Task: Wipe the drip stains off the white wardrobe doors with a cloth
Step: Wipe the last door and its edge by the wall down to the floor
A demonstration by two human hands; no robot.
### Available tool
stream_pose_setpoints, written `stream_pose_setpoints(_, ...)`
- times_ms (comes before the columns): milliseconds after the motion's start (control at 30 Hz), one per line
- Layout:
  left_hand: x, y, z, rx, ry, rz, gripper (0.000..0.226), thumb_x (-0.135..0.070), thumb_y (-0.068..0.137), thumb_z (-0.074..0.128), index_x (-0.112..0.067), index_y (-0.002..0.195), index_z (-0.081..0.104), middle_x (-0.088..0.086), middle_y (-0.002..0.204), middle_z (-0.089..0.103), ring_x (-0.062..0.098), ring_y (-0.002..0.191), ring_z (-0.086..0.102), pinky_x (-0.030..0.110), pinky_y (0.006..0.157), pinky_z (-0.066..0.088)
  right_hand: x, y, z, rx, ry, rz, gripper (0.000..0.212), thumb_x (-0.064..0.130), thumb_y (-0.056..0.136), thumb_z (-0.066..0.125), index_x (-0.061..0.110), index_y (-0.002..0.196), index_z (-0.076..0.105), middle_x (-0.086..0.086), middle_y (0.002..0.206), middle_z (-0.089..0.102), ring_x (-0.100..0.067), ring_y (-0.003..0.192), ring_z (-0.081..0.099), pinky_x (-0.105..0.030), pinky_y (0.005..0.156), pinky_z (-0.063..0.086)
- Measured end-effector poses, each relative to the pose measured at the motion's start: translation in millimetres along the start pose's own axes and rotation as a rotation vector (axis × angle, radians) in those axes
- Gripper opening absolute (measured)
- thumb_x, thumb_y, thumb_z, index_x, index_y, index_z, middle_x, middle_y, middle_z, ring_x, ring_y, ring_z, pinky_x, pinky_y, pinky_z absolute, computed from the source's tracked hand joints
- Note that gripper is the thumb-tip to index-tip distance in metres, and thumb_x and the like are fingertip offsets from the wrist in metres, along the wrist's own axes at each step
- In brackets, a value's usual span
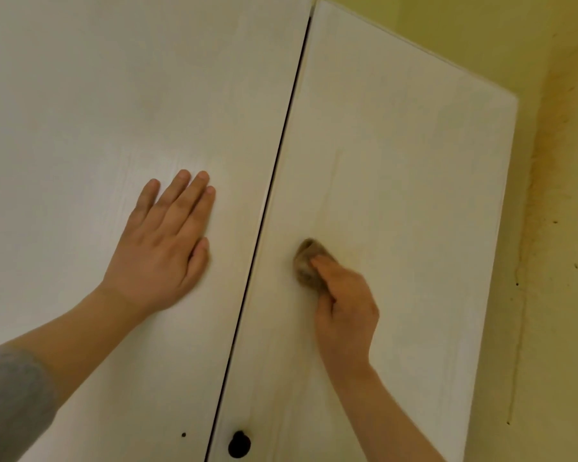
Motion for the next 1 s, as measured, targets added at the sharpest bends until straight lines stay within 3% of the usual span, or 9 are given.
stream_pose_setpoints(167, 0.1, -0.6, 0.6, 0.031, 0.01, -0.009, 0.063, -0.028, 0.097, 0.029, 0.0, 0.153, 0.028, 0.016, 0.163, 0.021, 0.032, 0.151, 0.017, 0.053, 0.123, 0.01, 11.4, -50.8, -7.6, 0.171, 0.059, -0.033, 0.035, 0.001, 0.082, 0.055, 0.014, 0.108, 0.075, 0.012, 0.112, 0.068, -0.004, 0.103, 0.063, -0.016, 0.095, 0.048)
stream_pose_setpoints(300, 0.6, -1.4, 0.0, 0.028, 0.006, -0.014, 0.063, -0.027, 0.097, 0.028, 0.0, 0.153, 0.028, 0.016, 0.162, 0.022, 0.032, 0.151, 0.017, 0.054, 0.123, 0.01, -11.4, 11.3, -41.1, 0.015, 0.03, 0.071, 0.039, 0.006, 0.077, 0.053, 0.014, 0.109, 0.075, 0.012, 0.107, 0.066, 0.002, 0.1, 0.058, -0.009, 0.096, 0.042)
stream_pose_setpoints(467, -6.3, -1.3, -1.0, 0.017, 0.013, -0.039, 0.062, -0.026, 0.095, 0.03, 0.003, 0.15, 0.033, 0.02, 0.16, 0.027, 0.037, 0.149, 0.022, 0.058, 0.121, 0.011, -54.2, 83.6, -33.4, -0.029, -0.033, 0.163, 0.044, -0.002, 0.079, 0.053, 0.013, 0.116, 0.072, -0.002, 0.113, 0.072, -0.02, 0.105, 0.066, -0.026, 0.096, 0.047)
stream_pose_setpoints(600, -36.2, -10.9, -1.3, -0.021, -0.039, -0.024, 0.062, -0.028, 0.095, 0.035, 0.003, 0.149, 0.037, 0.018, 0.159, 0.03, 0.035, 0.148, 0.026, 0.059, 0.12, 0.012, -51.3, 38.0, -26.1, -0.06, -0.07, 0.108, 0.046, 0.0, 0.075, 0.049, 0.012, 0.113, 0.073, -0.001, 0.111, 0.072, -0.013, 0.101, 0.06, -0.007, 0.096, 0.036)
stream_pose_setpoints(767, -54.9, -17.8, 14.5, 0.006, -0.018, -0.016, 0.06, -0.026, 0.098, 0.032, 0.001, 0.152, 0.032, 0.016, 0.161, 0.025, 0.033, 0.15, 0.021, 0.059, 0.12, 0.014, -39.5, -43.0, -35.8, 0.115, -0.074, -0.011, 0.04, 0.002, 0.081, 0.048, 0.013, 0.109, 0.074, 0.012, 0.113, 0.065, -0.005, 0.103, 0.059, -0.009, 0.099, 0.039)
stream_pose_setpoints(867, -52.9, -17.2, 17.0, 0.018, -0.007, -0.036, 0.061, -0.027, 0.098, 0.031, 0.001, 0.152, 0.03, 0.015, 0.162, 0.023, 0.032, 0.151, 0.019, 0.06, 0.12, 0.014, -47.9, -40.1, -48.0, 0.143, -0.008, 0.047, 0.043, -0.005, 0.075, 0.058, 0.017, 0.108, 0.074, 0.016, 0.112, 0.064, -0.002, 0.1, 0.062, -0.016, 0.092, 0.049)
stream_pose_setpoints(1000, -54.9, -18.3, 17.1, 0.016, -0.012, -0.02, 0.061, -0.028, 0.098, 0.03, 0.001, 0.152, 0.03, 0.015, 0.162, 0.022, 0.032, 0.151, 0.018, 0.06, 0.12, 0.014, -62.4, 7.9, -74.7, -0.039, 0.026, 0.094, 0.039, 0.002, 0.08, 0.05, 0.011, 0.111, 0.073, 0.006, 0.112, 0.068, -0.009, 0.104, 0.064, -0.028, 0.094, 0.052)
Point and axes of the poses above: each hand's wrist, its own y-axis towards the middle knuckle, its own z-axis out of the palm, x = y × z, the point moved 10 cm from there along y, towards the middle knuckle
